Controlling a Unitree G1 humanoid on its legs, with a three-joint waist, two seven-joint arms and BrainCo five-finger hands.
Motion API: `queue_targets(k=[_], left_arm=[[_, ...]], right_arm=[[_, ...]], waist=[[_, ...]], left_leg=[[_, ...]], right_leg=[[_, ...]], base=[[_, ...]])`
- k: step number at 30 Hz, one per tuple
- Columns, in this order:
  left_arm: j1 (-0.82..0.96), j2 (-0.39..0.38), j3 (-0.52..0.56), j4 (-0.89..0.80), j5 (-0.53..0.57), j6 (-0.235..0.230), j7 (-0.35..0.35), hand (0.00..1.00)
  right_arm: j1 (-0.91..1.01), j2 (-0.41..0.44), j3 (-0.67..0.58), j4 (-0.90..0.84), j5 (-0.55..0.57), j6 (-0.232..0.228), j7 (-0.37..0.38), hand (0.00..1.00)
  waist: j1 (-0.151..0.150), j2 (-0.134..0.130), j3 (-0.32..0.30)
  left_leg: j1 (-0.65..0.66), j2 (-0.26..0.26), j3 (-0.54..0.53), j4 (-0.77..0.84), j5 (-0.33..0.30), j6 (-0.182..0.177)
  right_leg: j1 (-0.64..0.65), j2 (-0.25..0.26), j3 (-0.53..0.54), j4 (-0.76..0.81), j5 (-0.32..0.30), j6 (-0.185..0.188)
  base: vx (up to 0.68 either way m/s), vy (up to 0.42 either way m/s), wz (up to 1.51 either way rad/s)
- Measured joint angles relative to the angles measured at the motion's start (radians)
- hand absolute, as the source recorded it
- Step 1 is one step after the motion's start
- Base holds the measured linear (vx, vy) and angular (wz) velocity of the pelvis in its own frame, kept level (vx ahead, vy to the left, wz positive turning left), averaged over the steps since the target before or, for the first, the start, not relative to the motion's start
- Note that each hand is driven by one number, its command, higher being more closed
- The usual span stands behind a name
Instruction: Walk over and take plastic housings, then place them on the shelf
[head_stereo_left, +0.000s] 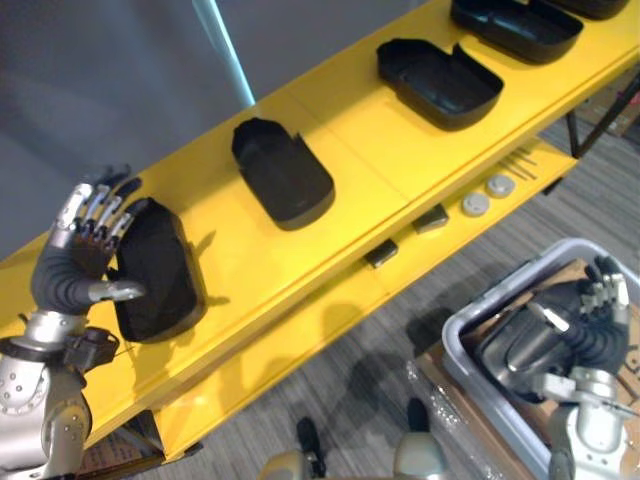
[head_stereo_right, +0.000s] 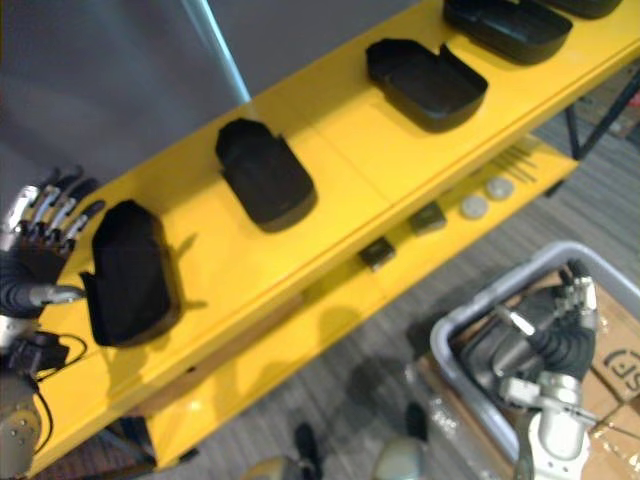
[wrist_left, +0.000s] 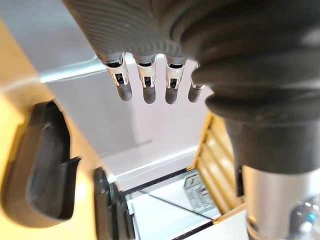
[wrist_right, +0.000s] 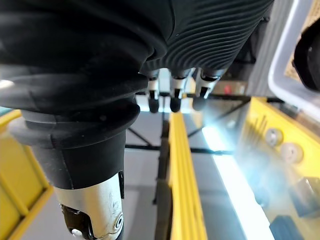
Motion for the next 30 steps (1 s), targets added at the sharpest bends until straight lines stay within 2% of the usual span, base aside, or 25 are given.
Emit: queue_targets(k=[2, 3, 5, 8, 13, 14, 15, 17, 21, 25, 30], left_arm=[[0.020, -0.001, -0.001, -0.038, 0.005, 0.008, -0.048, 0.00], [0.040, -0.001, -0.002, -0.060, 0.024, 0.033, -0.077, 0.00], [0.078, -0.001, -0.005, -0.073, 0.077, 0.078, -0.084, 0.00], [0.164, 0.007, -0.013, -0.063, 0.167, 0.192, -0.097, 0.00], [0.220, 0.033, -0.013, -0.034, 0.170, 0.297, -0.130, 0.00], [0.223, 0.057, -0.014, -0.027, 0.173, 0.340, -0.139, 0.00], [0.223, 0.060, -0.014, -0.025, 0.175, 0.347, -0.140, 0.00], [0.223, 0.085, -0.015, -0.001, 0.224, 0.404, -0.145, 0.00], [0.220, 0.103, -0.015, 0.051, 0.251, 0.473, -0.167, 0.00], [0.190, 0.155, -0.051, 0.097, 0.289, 0.531, -0.195, 0.00], [0.131, 0.180, -0.052, 0.164, 0.341, 0.555, -0.227, 0.00]], right_arm=[[0.000, 0.000, 0.000, -0.001, -0.004, 0.000, 0.000, 0.00], [-0.001, 0.000, 0.000, -0.003, -0.010, 0.000, 0.001, 0.00], [-0.006, -0.001, 0.000, -0.004, -0.012, 0.001, 0.001, 0.00], [-0.005, -0.021, -0.001, -0.004, -0.009, 0.007, 0.001, 0.00], [-0.001, -0.053, -0.003, -0.005, 0.011, 0.015, 0.002, 0.00], [0.003, -0.057, -0.003, -0.005, 0.012, 0.015, 0.002, 0.00], [0.003, -0.057, -0.003, -0.005, 0.012, 0.015, 0.002, 0.00], [0.005, -0.066, -0.002, -0.005, 0.018, 0.015, 0.003, 0.00], [0.005, -0.081, -0.002, -0.004, 0.030, 0.022, 0.001, 0.00], [-0.004, -0.090, -0.001, -0.002, 0.030, 0.023, 0.001, 0.00], [-0.019, -0.121, 0.008, 0.018, 0.031, 0.023, 0.002, 0.00]], waist=[[0.004, -0.003, 0.002], [0.006, -0.004, 0.002], [0.006, -0.004, 0.002], [0.008, -0.004, 0.002], [0.017, -0.001, 0.000], [0.018, 0.000, -0.001], [0.018, 0.000, -0.001], [0.020, 0.006, -0.005], [0.025, 0.020, -0.014], [0.030, 0.031, -0.022], [0.028, 0.037, -0.026]], left_leg=[[0.000, 0.000, 0.000, -0.001, 0.000, 0.000], [0.000, 0.000, 0.000, -0.001, 0.000, 0.000], [0.000, 0.000, 0.000, -0.001, 0.000, 0.000], [0.002, -0.001, -0.004, -0.001, 0.000, 0.000], [0.004, -0.001, -0.011, 0.000, 0.000, 0.000], [0.006, -0.002, -0.019, 0.002, 0.000, 0.000], [0.007, -0.002, -0.022, 0.002, 0.000, 0.000], [0.010, -0.003, -0.025, 0.002, 0.000, 0.000], [0.010, -0.003, -0.025, 0.000, 0.000, 0.000], [0.009, -0.003, -0.024, -0.001, 0.000, 0.000], [0.012, -0.003, -0.020, -0.001, 0.000, 0.000]], right_leg=[[0.000, 0.000, 0.000, -0.001, 0.000, 0.000], [0.000, 0.000, 0.000, -0.001, 0.000, 0.000], [0.001, 0.000, 0.000, -0.003, 0.000, 0.000], [0.015, 0.000, -0.004, -0.017, 0.006, 0.001], [0.023, -0.001, -0.010, -0.023, 0.007, 0.002], [0.034, -0.002, -0.020, -0.029, 0.008, 0.002], [0.037, -0.002, -0.024, -0.030, 0.008, 0.002], [0.046, -0.004, -0.030, -0.036, 0.008, 0.002], [0.046, -0.004, -0.031, -0.040, 0.009, 0.001], [0.046, -0.003, -0.030, -0.044, 0.011, 0.002], [0.046, -0.003, -0.026, -0.044, 0.012, 0.002]], base=[[0.00, 0.000, 0.00], [0.00, 0.000, 0.00], [0.00, 0.000, 0.00], [0.00, 0.000, 0.03], [-0.02, 0.002, 0.05], [-0.01, -0.001, 0.11], [-0.02, -0.001, 0.16], [-0.02, 0.002, 0.06], [0.00, 0.000, 0.00], [0.00, 0.000, 0.00], [-0.01, 0.002, -0.02]])
